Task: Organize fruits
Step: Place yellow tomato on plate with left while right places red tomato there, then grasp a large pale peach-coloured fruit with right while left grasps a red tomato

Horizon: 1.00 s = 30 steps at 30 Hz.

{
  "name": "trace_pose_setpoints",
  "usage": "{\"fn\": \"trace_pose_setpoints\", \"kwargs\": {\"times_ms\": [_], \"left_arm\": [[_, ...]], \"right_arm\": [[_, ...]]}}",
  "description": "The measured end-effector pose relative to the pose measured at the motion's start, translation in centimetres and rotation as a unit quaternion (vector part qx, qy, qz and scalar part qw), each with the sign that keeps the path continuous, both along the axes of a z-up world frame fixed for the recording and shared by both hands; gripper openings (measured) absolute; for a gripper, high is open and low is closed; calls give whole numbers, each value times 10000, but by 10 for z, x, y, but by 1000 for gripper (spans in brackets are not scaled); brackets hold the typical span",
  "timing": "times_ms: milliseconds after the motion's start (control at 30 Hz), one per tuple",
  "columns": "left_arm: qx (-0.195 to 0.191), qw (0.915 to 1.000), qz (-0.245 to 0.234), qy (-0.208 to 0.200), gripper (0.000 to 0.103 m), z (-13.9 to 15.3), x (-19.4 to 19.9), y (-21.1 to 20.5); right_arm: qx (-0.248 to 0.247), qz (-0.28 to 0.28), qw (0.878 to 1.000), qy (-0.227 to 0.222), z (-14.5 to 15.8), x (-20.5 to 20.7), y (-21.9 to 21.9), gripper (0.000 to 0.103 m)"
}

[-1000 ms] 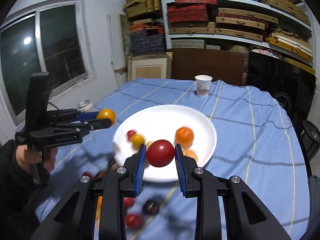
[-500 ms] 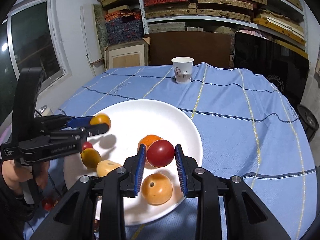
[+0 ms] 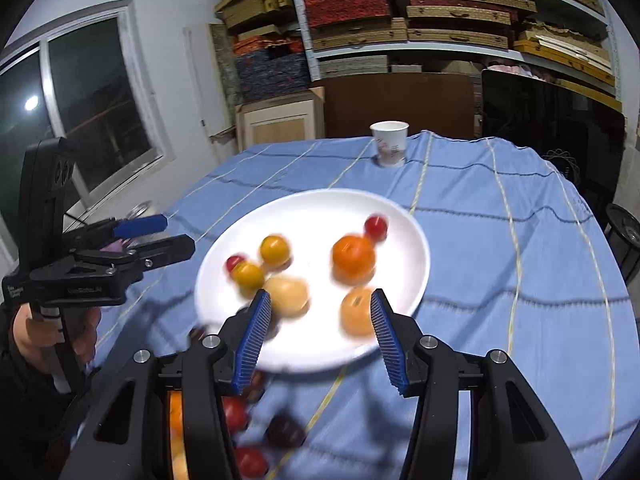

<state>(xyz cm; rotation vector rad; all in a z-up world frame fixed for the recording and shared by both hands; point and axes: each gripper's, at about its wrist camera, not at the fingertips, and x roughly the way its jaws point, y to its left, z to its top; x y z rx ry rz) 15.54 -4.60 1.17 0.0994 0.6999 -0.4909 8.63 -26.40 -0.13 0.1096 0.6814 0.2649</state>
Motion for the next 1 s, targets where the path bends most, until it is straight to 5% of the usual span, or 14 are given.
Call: {"fn": "trace_pose_setpoints", "kwargs": {"times_ms": [300, 467, 933, 1000], "left_arm": [[431, 9990, -4, 95, 95, -41, -81, 38], [645, 9976, 129, 198, 95, -67, -94, 46], [306, 9975, 176, 607, 95, -78, -89, 54], [362, 9971, 213, 631, 95, -79, -87, 52]], "right_arm": [[-17, 186, 9998, 99, -24, -83, 33, 52], [-167, 547, 9980, 252, -41, -106, 62, 52], [-715, 532, 9941, 626, -68, -95, 97, 49], [-630, 466, 9945, 688, -72, -91, 92, 38]]}}
